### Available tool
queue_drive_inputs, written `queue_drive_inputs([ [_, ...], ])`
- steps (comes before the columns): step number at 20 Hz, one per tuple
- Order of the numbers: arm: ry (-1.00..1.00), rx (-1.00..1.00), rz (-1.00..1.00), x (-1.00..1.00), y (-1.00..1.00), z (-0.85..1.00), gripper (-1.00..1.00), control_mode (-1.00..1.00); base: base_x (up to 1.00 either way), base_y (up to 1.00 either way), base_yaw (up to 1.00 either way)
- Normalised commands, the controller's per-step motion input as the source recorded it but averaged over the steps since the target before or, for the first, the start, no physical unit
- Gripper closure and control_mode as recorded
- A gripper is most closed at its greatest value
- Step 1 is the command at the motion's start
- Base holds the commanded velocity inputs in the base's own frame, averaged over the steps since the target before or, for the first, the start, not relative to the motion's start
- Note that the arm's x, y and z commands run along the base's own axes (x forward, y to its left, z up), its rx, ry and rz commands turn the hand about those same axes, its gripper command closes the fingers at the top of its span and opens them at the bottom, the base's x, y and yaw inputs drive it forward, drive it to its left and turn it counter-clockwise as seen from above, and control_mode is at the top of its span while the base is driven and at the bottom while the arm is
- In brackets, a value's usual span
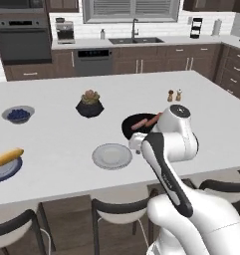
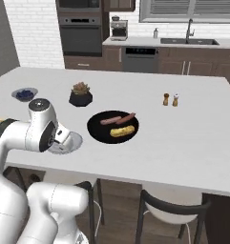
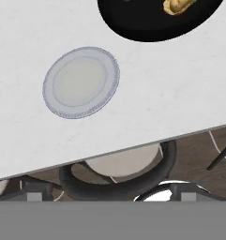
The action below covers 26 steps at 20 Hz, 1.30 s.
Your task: Place one bun and one sausage from the bowl on each plate.
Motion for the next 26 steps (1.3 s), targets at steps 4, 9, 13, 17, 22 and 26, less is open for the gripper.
queue_drive_inputs([
  [4, 0.00, 0.00, 0.00, 0.00, 0.00, 0.00, -1.00, 1.00, 0.80, -0.82, 0.00],
  [9, 0.00, 0.00, 0.00, 0.00, 0.00, 0.00, -1.00, 1.00, -0.04, -0.91, 0.07],
  [13, 0.00, 0.00, 0.00, 0.00, 0.00, 0.00, -1.00, 1.00, 0.10, -0.79, 0.01],
  [17, 0.00, 0.00, 0.00, 0.00, 0.00, 0.00, -1.00, 1.00, 1.00, -0.14, -0.01],
  [22, 0.00, 0.00, 0.00, 0.00, 0.00, 0.00, -1.00, 1.00, 1.00, 0.02, -0.06],
  [26, 0.04, 0.00, -0.15, 1.00, 0.00, 0.41, -1.00, -1.00, 0.00, 0.00, 0.00],
])
